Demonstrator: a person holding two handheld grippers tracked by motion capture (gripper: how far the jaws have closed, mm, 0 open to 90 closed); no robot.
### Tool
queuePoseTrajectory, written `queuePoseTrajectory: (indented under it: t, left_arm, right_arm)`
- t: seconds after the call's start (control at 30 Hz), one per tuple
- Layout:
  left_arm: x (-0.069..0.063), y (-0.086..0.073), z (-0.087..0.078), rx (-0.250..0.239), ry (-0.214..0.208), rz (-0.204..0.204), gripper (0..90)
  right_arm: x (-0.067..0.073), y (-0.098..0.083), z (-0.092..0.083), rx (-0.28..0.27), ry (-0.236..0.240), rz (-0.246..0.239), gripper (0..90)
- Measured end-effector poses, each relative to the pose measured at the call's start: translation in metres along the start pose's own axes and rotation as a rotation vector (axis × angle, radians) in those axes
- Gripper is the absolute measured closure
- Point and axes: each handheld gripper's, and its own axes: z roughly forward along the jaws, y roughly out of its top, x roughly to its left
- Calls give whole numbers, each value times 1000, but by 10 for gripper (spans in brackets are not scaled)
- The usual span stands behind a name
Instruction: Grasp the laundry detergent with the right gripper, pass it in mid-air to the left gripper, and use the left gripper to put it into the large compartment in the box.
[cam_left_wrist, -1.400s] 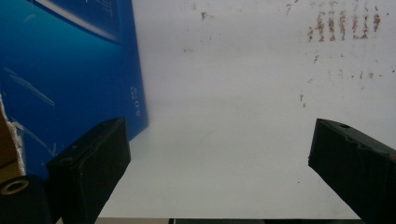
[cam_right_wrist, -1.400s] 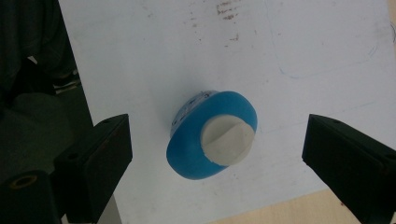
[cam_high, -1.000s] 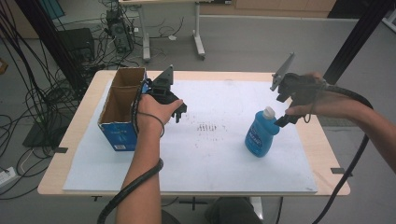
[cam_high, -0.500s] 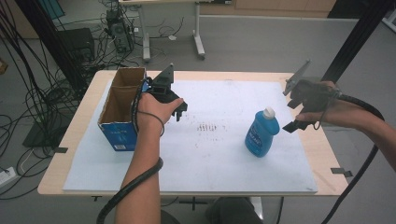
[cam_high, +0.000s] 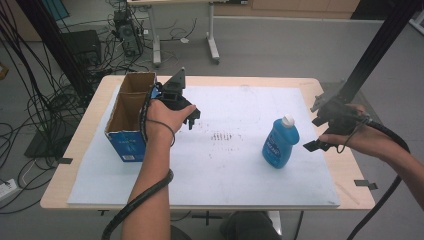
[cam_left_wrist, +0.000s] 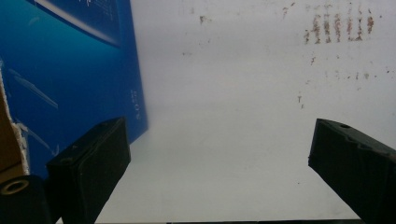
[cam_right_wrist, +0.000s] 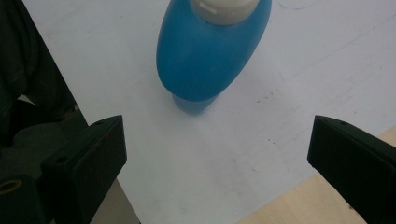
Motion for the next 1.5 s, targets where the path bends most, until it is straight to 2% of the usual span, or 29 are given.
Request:
queuePoseTrajectory:
  t: [0.17,0.23,0.3,0.33,0.53,0.6,0.87,1.23,1.4,1.5]
  left_arm:
    - [2,-1,1,-7,0,-1,60]
    - [3,-2,2,-5,4,-5,60]
    - [4,-2,2,-6,4,-6,60]
    - [4,-2,2,-6,4,-8,60]
    - [3,-2,4,-1,9,-5,60]
    - [3,-3,4,-1,4,-4,60]
    - [4,-4,10,9,7,-13,59]
    - [1,-3,10,8,12,-8,59]
    - [-1,-3,11,8,11,-1,60]
    - [-1,-3,11,9,14,7,60]
  right_arm:
    - [4,-10,12,-39,-7,43,44]
    - [7,-16,22,-75,-17,86,43]
    - [8,-18,25,-87,-22,96,44]
    - [11,-21,30,-120,-44,117,41]
    - [19,-30,50,-222,-81,190,42]
    - [20,-32,56,-243,-104,198,40]
    - [29,-35,79,-297,-127,221,40]
    - [40,-39,103,-397,-180,297,33]
    - [42,-38,112,-420,-207,316,32]
    - [43,-38,117,-452,-229,330,30]
